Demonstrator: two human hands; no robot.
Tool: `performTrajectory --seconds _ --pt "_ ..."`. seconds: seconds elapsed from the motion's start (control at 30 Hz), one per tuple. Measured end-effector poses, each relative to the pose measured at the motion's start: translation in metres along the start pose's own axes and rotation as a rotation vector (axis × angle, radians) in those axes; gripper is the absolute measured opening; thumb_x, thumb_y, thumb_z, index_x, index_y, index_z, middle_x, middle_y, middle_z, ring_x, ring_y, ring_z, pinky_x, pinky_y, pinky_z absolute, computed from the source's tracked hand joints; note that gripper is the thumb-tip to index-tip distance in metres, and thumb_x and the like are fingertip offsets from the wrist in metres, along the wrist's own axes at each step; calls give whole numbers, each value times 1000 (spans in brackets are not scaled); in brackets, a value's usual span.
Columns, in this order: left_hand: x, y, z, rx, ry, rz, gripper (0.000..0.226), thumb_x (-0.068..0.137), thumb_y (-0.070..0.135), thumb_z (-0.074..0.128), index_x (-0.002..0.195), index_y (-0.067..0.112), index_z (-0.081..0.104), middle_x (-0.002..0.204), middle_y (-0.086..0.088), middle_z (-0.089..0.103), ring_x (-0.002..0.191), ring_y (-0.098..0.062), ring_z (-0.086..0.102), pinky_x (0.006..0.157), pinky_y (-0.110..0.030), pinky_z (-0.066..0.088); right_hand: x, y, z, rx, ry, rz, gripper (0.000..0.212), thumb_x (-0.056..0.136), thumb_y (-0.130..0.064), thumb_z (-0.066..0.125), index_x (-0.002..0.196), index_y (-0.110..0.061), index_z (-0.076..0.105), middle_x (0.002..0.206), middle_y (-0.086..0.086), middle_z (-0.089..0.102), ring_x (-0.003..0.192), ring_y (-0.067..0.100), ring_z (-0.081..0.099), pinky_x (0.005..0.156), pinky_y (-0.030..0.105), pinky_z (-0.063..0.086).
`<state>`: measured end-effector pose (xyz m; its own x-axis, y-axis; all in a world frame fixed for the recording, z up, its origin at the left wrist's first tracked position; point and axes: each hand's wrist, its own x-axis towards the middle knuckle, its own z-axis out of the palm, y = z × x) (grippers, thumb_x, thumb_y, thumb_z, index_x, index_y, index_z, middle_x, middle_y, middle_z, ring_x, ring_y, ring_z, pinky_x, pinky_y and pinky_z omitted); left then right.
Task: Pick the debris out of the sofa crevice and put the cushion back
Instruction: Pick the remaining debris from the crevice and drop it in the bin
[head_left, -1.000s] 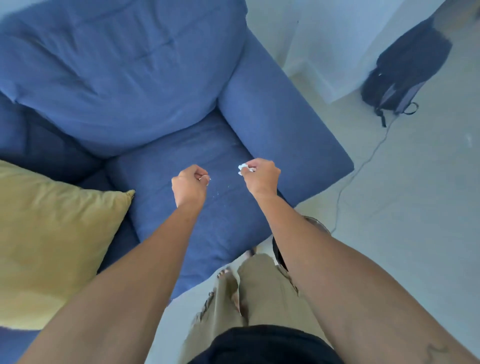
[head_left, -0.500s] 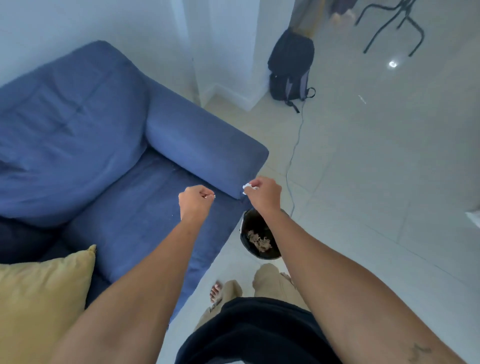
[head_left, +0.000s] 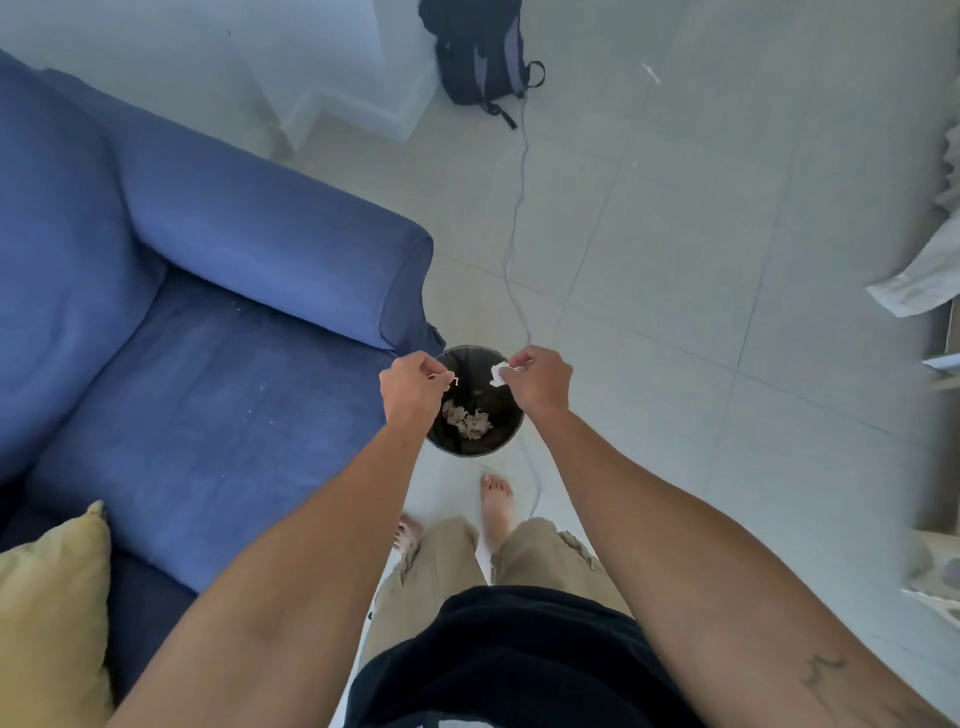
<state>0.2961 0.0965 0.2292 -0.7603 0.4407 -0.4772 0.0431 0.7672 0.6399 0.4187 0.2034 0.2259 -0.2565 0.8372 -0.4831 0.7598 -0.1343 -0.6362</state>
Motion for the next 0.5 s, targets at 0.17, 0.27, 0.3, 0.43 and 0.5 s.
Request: performTrajectory --seconds 0.17,0.27,0.3,0.43,0.5 --pt "6 -8 29 -7 -35 -72 11 81 23 72 71 25 73 77 1 74 81 -20 71 84 -38 58 11 26 7 -36 -80 39 10 85 -15 68 90 -12 76 98 2 74 97 15 63 71 4 28" --pt "12 -10 37 10 -65 -101 10 83 25 66 77 25 74 86 -1 76 88 -23 71 87 -39 57 17 28 12 -83 -153 7 21 87 -23 68 105 -15 75 110 1 73 107 17 64 93 16 39" --pt "15 -11 37 14 -76 -118 14 83 25 63 72 27 72 87 -2 75 88 -25 71 86 -39 58 19 28 13 -91 -173 1 25 88 -24 68 110 -16 73 115 1 71 109 17 63 101 21 39" --pt "16 -13 30 24 -88 -174 20 83 22 59 66 26 68 88 -7 74 86 -27 70 81 -38 60 26 27 16 -144 -189 -12 25 91 -22 64 114 -16 71 122 1 68 117 18 60 107 24 35" --pt "16 -12 23 72 -84 -172 19 84 22 55 77 20 73 87 -6 74 86 -24 66 75 -31 56 27 21 17 -168 -198 -15 26 92 -22 61 115 -16 71 125 0 67 120 18 58 108 25 33"
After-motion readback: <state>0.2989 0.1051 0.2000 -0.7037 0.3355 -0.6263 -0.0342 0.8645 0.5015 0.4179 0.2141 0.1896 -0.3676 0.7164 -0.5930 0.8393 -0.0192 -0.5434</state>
